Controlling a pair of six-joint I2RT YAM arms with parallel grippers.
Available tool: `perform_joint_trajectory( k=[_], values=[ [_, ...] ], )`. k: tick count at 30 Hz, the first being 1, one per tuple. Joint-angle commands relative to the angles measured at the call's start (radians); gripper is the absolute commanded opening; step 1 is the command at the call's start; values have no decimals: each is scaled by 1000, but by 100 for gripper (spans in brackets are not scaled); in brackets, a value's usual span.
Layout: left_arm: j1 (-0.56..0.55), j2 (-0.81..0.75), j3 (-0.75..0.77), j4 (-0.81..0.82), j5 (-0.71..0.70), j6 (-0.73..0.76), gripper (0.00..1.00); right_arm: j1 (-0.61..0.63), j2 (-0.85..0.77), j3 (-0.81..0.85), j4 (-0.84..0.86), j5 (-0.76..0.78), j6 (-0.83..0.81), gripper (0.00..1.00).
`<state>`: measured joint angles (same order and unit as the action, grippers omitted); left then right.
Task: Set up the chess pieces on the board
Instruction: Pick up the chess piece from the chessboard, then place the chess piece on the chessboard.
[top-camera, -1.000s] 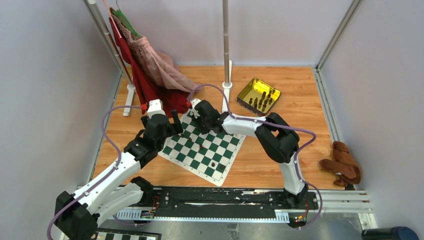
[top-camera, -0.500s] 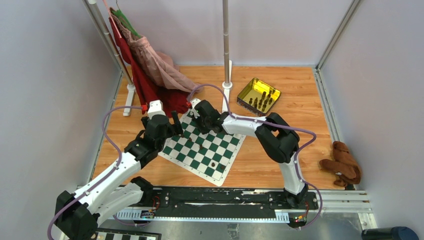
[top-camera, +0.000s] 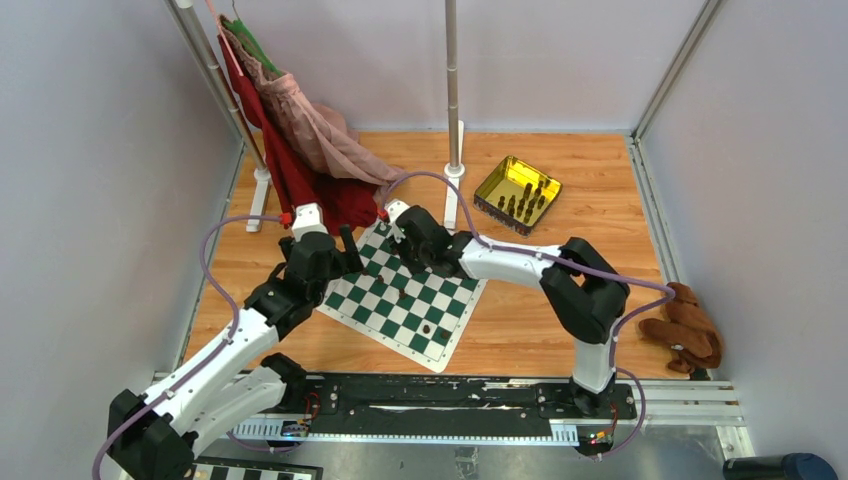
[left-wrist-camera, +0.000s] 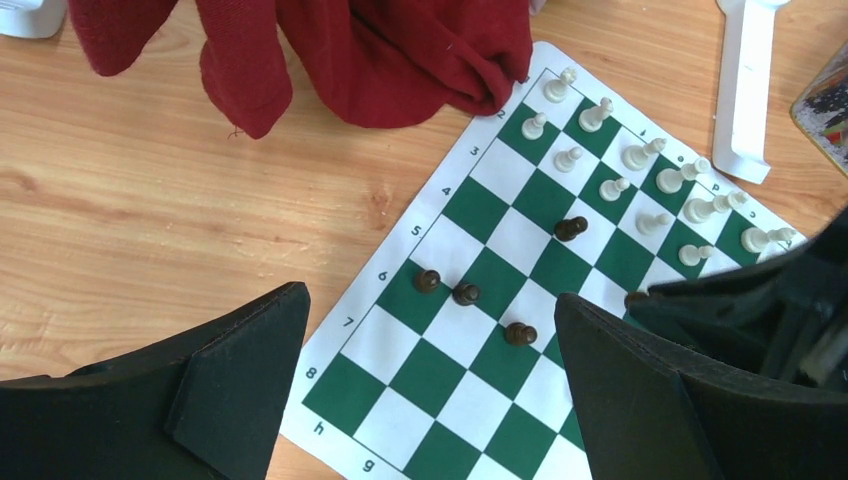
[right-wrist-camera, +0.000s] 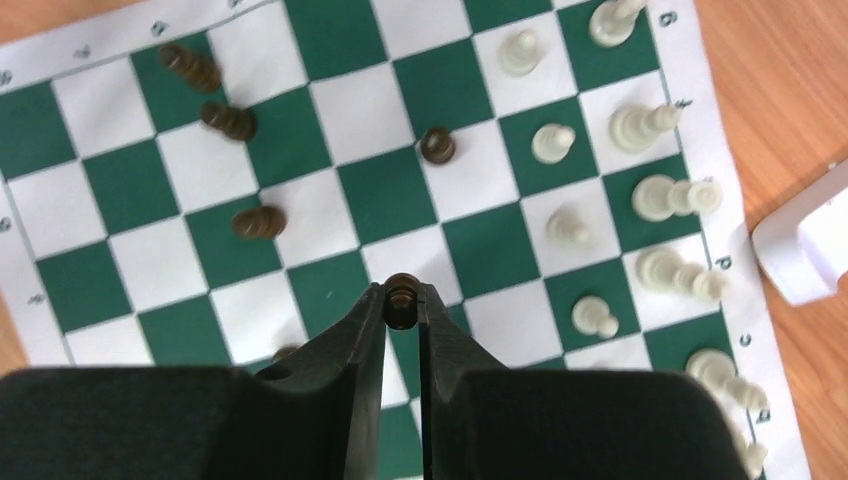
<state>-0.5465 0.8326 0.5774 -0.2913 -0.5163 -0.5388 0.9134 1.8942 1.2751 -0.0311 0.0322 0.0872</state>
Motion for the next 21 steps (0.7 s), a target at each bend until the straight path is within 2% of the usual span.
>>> perform_joint_trajectory(
  k=[1,10,21],
  values=[
    [5,-41,16,-40,-6,-20,100,62,-101,-85,-18,66,-1,8],
    [5,-63,28,-104,9,-33,100,198,-284,-259,-17,172,41,8],
    [5,-112,10,-154,8,-65,100,323,-339,-384,45,245,93,7]
  ],
)
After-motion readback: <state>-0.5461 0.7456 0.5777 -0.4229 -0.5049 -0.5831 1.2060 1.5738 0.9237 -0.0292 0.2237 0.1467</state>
